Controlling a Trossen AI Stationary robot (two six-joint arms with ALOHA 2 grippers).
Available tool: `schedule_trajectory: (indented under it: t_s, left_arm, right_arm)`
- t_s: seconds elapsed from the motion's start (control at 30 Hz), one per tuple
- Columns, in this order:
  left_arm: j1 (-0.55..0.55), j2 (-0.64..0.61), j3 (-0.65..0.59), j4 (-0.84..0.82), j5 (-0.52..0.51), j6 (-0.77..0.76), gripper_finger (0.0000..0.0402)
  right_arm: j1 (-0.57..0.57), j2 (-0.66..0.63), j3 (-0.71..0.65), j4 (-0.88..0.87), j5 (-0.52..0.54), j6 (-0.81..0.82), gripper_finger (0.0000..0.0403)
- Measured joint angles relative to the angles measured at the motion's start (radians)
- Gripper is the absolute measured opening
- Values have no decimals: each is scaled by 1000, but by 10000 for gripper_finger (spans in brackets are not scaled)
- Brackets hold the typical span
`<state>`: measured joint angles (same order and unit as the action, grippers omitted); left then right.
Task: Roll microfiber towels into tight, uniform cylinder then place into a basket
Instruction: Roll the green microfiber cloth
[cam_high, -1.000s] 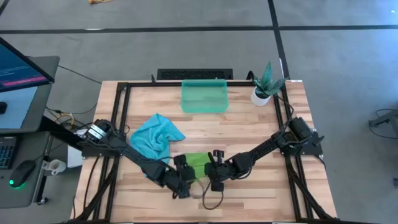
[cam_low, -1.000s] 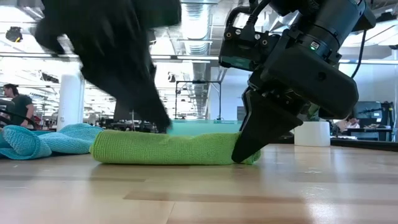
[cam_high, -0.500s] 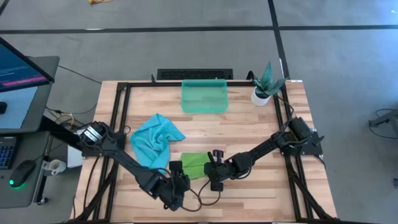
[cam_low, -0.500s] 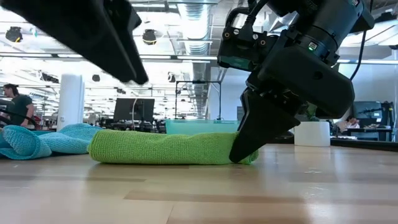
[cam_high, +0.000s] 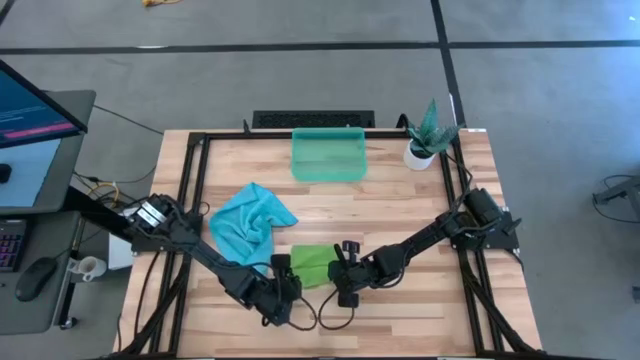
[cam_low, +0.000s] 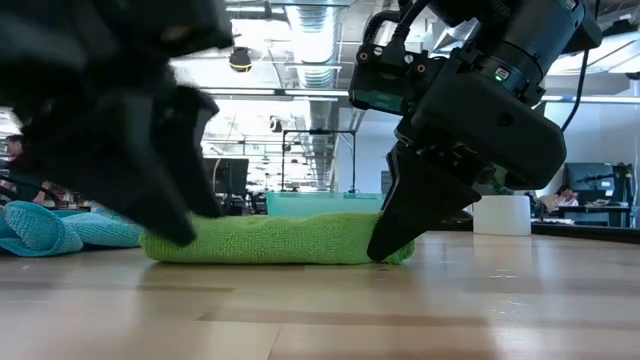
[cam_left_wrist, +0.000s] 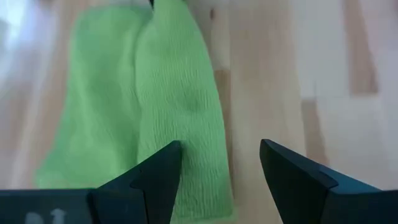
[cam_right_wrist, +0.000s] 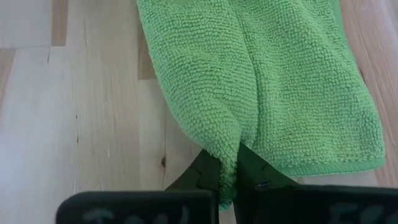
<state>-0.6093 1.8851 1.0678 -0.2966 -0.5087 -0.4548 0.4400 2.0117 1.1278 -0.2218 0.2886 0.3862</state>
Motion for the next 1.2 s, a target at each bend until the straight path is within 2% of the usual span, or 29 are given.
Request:
schedule_trajectory:
  t_s: [0.3, 0.53, 0.67, 0.83, 0.9, 0.97, 1.2]
  left_arm:
    - [51, -6, -101, 45, -30, -129, 213]
    - [86, -8, -133, 58, 38, -186, 208]
    - [95, -9, -137, 77, 62, -182, 169]
    - [96, -8, -138, 79, 78, -189, 75]
    - [97, -12, -135, 86, 113, -211, 36]
    - [98, -16, -125, 89, 164, -238, 15]
    - [97, -48, -73, 88, 489, -366, 37]
  right_arm:
    - [6, 0, 0, 3, -2, 0, 33]
    - [10, 1, 0, 3, 0, -50, 32]
    - [13, 1, 0, 1, -2, -95, 31]
    - [16, -2, 0, -3, -32, -158, 28]
    - [16, -7, 0, -5, -59, -159, 30]
    - [16, -7, 7, -7, -96, -159, 29]
    - [28, -1, 55, 4, -289, -131, 26]
